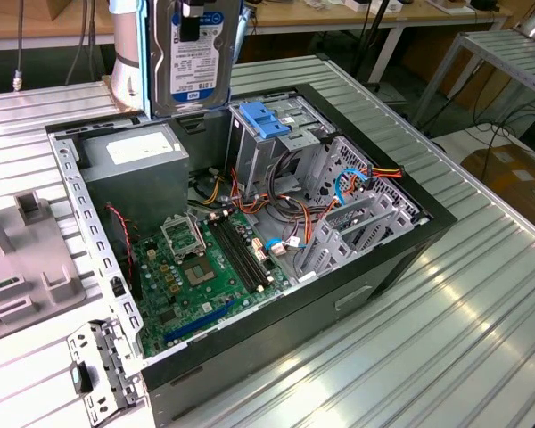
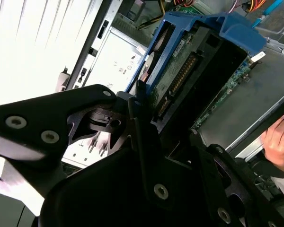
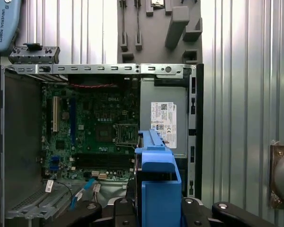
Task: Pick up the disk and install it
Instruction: 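Pick up the disk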
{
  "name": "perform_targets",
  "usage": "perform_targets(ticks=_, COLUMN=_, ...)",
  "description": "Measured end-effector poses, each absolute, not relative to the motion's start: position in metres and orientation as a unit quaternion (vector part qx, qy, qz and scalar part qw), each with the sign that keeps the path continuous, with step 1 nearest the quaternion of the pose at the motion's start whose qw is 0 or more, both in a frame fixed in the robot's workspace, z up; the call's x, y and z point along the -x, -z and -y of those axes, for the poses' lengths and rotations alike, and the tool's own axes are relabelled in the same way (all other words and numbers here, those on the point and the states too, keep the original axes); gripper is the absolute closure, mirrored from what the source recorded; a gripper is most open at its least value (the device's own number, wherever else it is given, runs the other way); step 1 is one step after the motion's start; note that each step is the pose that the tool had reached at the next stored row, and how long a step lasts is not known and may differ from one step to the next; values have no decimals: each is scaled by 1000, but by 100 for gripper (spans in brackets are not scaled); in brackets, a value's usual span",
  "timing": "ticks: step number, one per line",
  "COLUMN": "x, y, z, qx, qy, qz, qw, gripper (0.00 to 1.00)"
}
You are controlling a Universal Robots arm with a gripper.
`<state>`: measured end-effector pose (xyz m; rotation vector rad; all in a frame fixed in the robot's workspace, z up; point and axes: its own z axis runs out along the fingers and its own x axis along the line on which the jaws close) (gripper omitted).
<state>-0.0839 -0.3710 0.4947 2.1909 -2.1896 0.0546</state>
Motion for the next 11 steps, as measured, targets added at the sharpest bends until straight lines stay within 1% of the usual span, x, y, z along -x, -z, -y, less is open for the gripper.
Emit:
perform_targets(ticks=5, x=84, y=-492, z=383, qx=-704, qy=-15, qz=710, qw=19, gripper=64)
perform_targets(ticks=7, x=84, y=-492, z=385, qx=-701, qy=-3, qz=713, qw=8, gripper=64)
perform_targets(ticks=11, x=84, y=-491, z=386, qx=-697, qy=14, qz=717, qw=-9, gripper=64)
